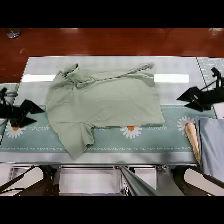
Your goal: Fold the shirts.
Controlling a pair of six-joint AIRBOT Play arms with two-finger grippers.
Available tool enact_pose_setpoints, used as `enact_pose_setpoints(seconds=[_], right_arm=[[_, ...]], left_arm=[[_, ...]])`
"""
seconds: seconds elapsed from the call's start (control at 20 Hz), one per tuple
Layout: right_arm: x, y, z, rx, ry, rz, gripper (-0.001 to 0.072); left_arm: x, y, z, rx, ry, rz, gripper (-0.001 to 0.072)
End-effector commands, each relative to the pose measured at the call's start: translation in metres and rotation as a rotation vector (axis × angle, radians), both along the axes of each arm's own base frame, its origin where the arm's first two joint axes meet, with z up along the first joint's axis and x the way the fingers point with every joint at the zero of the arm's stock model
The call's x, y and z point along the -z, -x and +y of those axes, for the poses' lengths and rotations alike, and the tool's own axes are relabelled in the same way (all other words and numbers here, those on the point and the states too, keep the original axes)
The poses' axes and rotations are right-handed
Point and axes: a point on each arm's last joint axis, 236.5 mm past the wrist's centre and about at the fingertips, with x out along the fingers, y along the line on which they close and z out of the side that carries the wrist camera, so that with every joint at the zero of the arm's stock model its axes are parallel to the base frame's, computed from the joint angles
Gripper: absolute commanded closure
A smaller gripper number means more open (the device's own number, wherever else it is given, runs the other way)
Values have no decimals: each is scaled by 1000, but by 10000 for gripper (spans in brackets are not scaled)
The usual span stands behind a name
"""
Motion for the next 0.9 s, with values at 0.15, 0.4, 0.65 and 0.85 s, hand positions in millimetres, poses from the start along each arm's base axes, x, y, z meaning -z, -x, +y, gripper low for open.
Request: enact_pose_setpoints(seconds=[0.15,0.4,0.65,0.85], right_arm=[[32,62,50,37,-112,-50,95],[36,65,52,53,-125,-33,95],[40,61,41,112,-102,-24,94],[70,71,-21,377,70,110,94]], left_arm=[[28,30,-33,-157,237,-121,6],[45,16,-43,-108,159,-126,6],[46,-7,-64,-46,140,-160,464],[24,-19,-65,18,153,-209,679]])
